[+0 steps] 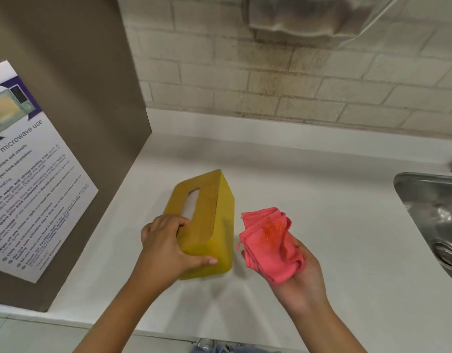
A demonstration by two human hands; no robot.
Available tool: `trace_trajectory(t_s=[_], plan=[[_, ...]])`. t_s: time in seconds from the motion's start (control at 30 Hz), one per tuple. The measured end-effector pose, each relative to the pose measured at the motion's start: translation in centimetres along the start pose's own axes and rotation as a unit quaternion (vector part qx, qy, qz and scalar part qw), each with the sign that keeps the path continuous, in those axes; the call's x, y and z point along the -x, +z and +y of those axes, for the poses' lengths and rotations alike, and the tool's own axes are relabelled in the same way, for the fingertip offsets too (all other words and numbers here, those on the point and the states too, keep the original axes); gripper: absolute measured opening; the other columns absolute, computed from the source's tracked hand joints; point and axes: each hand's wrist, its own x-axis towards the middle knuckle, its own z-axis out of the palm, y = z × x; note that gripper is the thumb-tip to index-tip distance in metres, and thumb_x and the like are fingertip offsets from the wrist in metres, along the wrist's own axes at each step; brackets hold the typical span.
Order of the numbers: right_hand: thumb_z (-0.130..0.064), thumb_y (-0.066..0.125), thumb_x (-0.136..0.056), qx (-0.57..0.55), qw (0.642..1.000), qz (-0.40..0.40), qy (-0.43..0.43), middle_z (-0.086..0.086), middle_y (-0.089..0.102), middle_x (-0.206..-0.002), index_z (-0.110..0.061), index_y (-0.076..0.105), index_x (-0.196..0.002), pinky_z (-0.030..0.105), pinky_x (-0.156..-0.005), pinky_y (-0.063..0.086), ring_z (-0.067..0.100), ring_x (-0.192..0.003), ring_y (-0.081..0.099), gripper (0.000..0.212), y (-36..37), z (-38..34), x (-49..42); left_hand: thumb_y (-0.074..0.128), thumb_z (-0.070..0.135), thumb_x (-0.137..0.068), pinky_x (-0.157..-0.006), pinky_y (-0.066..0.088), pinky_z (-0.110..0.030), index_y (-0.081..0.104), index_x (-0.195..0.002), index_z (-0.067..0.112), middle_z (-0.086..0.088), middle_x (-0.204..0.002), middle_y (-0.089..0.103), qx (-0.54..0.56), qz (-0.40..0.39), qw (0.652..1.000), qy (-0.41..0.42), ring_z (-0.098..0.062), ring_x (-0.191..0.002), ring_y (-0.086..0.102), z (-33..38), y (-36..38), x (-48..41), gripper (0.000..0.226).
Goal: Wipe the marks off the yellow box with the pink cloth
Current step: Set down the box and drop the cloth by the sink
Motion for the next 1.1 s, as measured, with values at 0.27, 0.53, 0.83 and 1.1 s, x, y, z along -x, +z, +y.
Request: trace_trajectory(t_s=[0.27,0.53,0.83,1.1], plan=[[-0.019,0.033,-0.099,0.042,0.995,0.086,-0.031,0.024,0.066,-0.108,0.006,0.051,-0.122,0.051,-0.083,0.053,0.037,-0.097,0.066,0.039,-2.4,-0.7,0.1,0.062,0.083,-0.032,-0.087,0.018,-0.026,0.058,-0.093,0.022,0.003,-0.097,0.062,-0.102,-0.043,0.993,0.048,-0.024,-0.102,0.059,-1.7,2.8,1.7,0.087],[-0.019,0.044,-0.087,0.141,0.981,0.100,-0.085,0.020,0.070,-0.104,-0.003,0.073,-0.099,0.035,-0.064,0.058,0.029,-0.091,0.070,0.035,-4.2,-1.0,0.9,0.049,0.080,-0.059,-0.098,0.023,-0.026,0.061,-0.104,0.025,0.012,-0.107,0.058,-0.055,-0.066,0.993,0.079,-0.013,-0.108,0.047,-0.7,2.3,1.6,0.072],[-0.005,0.043,-0.088,0.313,0.933,0.146,-0.100,0.026,0.065,-0.111,0.007,0.053,-0.121,0.039,-0.078,0.053,0.035,-0.100,0.063,0.037,-5.3,-1.2,1.5,0.049,0.035,-0.085,-0.084,0.041,-0.018,0.064,-0.093,0.028,0.019,-0.095,0.062,0.102,-0.077,0.984,0.120,-0.004,-0.094,0.057,3.5,1.5,-0.3,0.018],[0.000,0.048,-0.089,0.303,0.894,0.271,-0.191,0.019,0.068,-0.108,-0.004,0.059,-0.114,0.039,-0.078,0.052,0.027,-0.090,0.063,0.027,-7.5,-4.3,4.2,0.053,0.024,-0.091,-0.073,0.039,-0.006,0.064,-0.091,0.033,0.022,-0.088,0.062,0.158,-0.178,0.950,0.202,-0.002,-0.092,0.055,8.9,6.3,-1.8,0.013]])
